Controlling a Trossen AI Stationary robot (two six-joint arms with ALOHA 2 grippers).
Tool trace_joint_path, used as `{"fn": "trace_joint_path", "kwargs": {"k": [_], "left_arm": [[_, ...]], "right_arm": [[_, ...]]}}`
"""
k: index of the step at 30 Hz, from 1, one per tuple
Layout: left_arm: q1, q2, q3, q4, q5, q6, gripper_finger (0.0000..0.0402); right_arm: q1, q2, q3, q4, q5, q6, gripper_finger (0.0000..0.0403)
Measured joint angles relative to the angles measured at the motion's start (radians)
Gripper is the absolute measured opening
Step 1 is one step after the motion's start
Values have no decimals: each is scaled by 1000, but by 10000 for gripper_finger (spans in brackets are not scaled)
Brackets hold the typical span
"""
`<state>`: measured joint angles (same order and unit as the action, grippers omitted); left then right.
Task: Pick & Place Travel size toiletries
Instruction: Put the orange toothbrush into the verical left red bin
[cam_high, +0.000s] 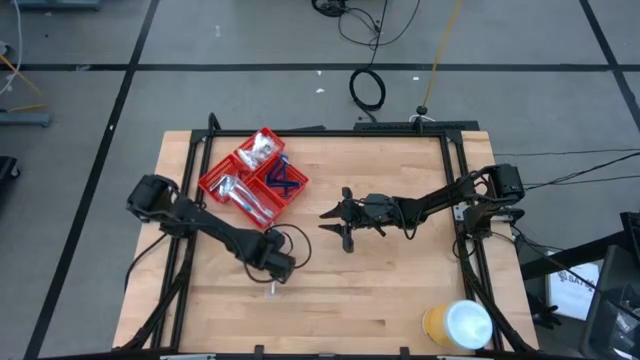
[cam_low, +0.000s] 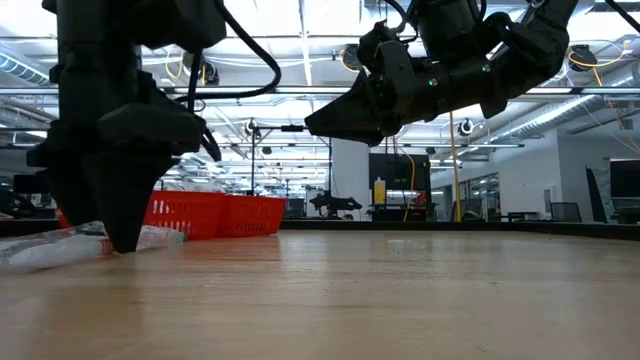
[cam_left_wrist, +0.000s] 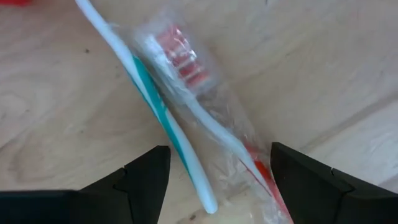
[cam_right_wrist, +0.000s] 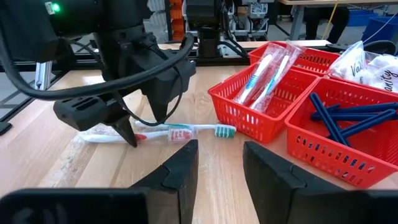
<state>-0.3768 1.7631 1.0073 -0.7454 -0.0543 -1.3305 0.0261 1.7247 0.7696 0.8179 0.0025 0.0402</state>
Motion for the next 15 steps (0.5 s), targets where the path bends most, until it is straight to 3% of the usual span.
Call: {"fn": "trace_joint_path", "kwargs": {"k": [8, 15], "left_arm": [[-2, -78, 0, 7, -83, -75, 273], [-18, -38, 0, 78, -68, -83, 273]], "right_arm": [[0, 0, 0, 0, 0, 0, 116], [0, 0, 0, 0, 0, 1, 116]]}}
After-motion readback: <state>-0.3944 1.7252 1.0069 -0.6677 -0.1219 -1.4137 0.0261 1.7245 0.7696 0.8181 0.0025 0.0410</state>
